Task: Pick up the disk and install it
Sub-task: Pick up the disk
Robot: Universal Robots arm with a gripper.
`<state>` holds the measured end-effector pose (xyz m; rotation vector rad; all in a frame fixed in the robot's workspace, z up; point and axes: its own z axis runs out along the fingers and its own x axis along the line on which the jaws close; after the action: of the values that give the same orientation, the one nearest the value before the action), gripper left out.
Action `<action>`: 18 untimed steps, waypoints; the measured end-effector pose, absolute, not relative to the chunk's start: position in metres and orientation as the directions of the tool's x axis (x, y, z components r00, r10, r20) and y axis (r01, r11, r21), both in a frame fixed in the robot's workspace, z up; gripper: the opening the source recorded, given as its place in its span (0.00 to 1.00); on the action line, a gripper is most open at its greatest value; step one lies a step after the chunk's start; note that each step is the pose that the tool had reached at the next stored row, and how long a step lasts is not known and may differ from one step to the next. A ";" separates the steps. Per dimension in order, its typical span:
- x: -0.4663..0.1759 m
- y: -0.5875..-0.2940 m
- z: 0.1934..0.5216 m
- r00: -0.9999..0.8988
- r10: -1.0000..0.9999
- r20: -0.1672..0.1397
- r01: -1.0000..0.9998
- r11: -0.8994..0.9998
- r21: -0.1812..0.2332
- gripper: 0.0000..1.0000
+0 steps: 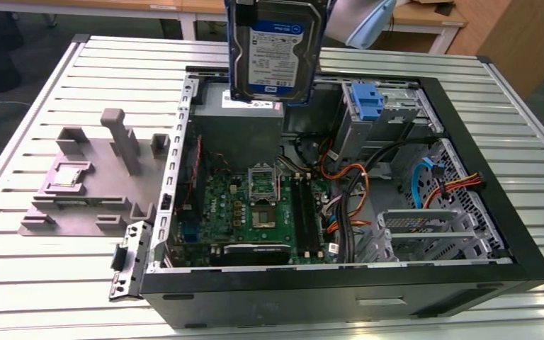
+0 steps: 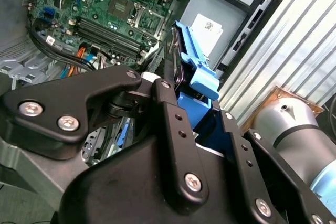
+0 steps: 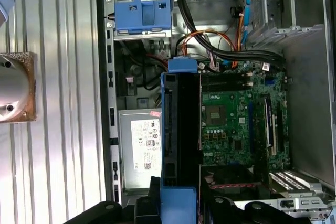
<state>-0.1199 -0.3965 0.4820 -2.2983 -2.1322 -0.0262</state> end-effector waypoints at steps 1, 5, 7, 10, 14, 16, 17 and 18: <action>-0.118 -0.396 0.482 0.075 0.997 0.017 0.997 -0.075 0.007 0.36; -0.115 -0.397 0.482 0.075 0.997 0.017 0.997 -0.075 0.007 0.36; -0.115 -0.397 0.482 0.075 0.997 0.017 0.997 -0.075 0.007 0.36; -0.115 -0.397 0.482 0.075 0.997 0.017 0.997 -0.075 0.007 0.36; -0.115 -0.400 0.482 0.075 0.997 0.017 0.997 -0.075 0.007 0.36; -0.115 -0.404 0.482 0.075 0.997 0.017 0.997 -0.075 0.007 0.36; -0.115 -0.406 0.482 0.075 0.997 0.017 0.997 -0.075 0.007 0.36; -0.115 -0.408 0.482 0.075 0.997 0.017 0.997 -0.075 0.007 0.36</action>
<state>-0.1146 -0.4076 0.4820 -2.2982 -2.1322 -0.0262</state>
